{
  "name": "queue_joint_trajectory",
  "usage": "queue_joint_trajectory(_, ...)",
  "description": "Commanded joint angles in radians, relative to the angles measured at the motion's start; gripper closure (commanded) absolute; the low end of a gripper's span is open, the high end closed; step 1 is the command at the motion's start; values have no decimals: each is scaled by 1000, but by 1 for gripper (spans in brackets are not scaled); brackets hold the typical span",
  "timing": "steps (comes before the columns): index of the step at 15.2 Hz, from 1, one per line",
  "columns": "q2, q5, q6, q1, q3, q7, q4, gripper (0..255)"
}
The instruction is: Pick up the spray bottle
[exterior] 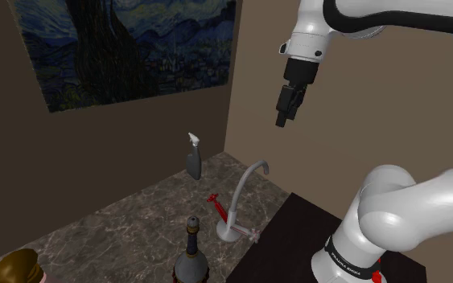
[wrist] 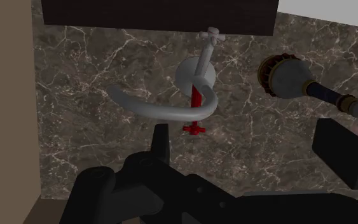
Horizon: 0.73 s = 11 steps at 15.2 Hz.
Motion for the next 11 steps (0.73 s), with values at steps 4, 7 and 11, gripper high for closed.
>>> queue_joint_trajectory(4, 89, -5, 97, -3, 4, -1, -3, 0)
queue_joint_trajectory(7, 186, -10, 189, -6, 7, 0, 7, 0)
queue_joint_trajectory(11, 324, -18, 301, -9, 9, 2, 40, 0)
